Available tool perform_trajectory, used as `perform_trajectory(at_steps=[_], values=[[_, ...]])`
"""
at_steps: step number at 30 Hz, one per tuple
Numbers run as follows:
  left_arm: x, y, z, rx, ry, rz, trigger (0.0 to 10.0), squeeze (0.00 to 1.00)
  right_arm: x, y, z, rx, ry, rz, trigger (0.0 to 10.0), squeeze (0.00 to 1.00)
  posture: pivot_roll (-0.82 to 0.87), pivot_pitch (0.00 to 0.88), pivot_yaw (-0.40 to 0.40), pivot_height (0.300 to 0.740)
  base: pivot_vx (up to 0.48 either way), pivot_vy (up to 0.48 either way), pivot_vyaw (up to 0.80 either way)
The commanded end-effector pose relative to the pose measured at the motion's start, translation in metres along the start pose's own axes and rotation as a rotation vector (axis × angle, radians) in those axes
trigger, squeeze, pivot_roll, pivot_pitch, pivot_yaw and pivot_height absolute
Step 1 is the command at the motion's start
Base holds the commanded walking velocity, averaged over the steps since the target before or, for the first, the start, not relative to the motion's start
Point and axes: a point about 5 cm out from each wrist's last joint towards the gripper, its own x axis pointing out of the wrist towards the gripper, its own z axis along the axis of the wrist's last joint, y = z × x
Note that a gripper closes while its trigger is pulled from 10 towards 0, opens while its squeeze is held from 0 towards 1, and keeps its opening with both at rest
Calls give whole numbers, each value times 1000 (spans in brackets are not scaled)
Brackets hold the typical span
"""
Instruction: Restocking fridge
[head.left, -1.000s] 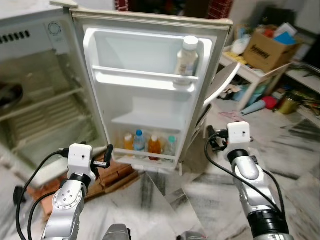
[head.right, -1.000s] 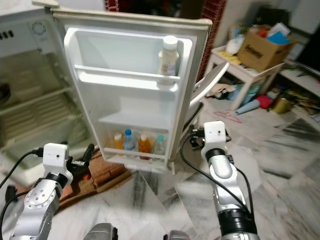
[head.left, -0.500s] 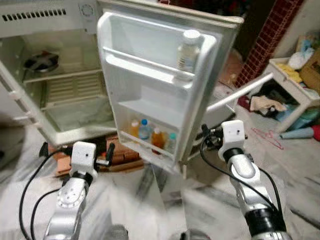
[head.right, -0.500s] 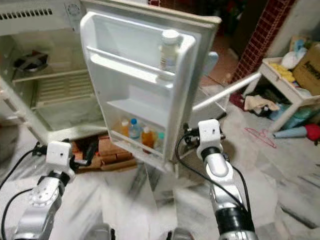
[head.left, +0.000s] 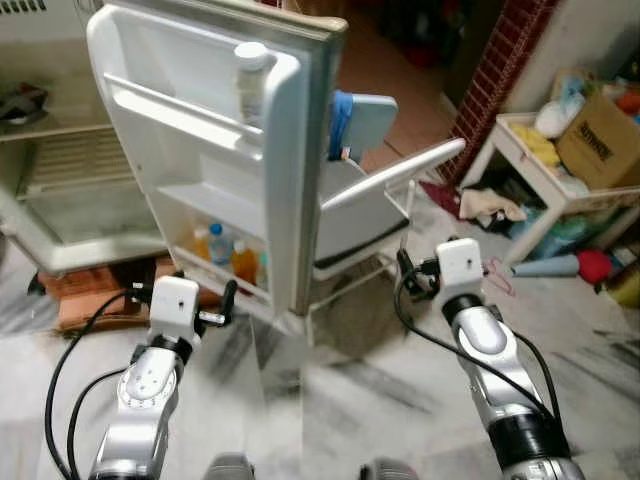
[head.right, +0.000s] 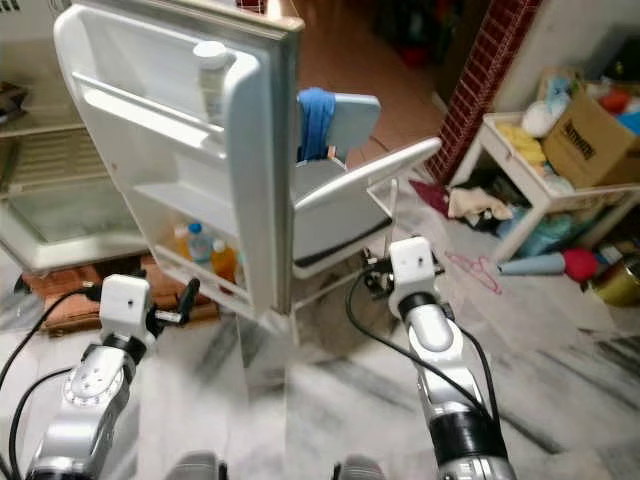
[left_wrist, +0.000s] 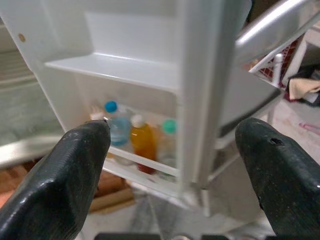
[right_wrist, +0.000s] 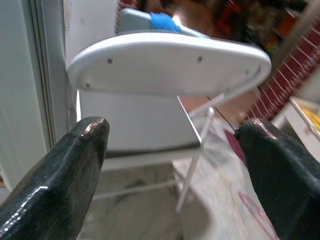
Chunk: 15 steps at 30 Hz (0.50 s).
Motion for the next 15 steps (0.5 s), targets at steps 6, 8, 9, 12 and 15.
perform_trajectory(at_steps=[6,8,9,12,15], values=[[-1,11,1,22,-4,34,10000,0,5,5,13,39,-61,29,10000,0,64,0,-24,740,171,-384,800],[-1,14,1,13,-3,44,10000,0,5,6,14,39,-66,36,10000,0,64,0,-23,740,480,0,800],[-1,14,1,13,-3,45,10000,0,5,6,14,40,-67,38,10000,0,64,0,-23,740,480,0,800],[-2,14,1,14,-4,47,10000,0,4,7,14,41,-69,46,10000,0,64,0,-22,740,480,0,800],[-1,14,1,13,-2,46,10000,0,4,9,14,53,-72,59,10000,0,64,0,-23,740,480,0,800]])
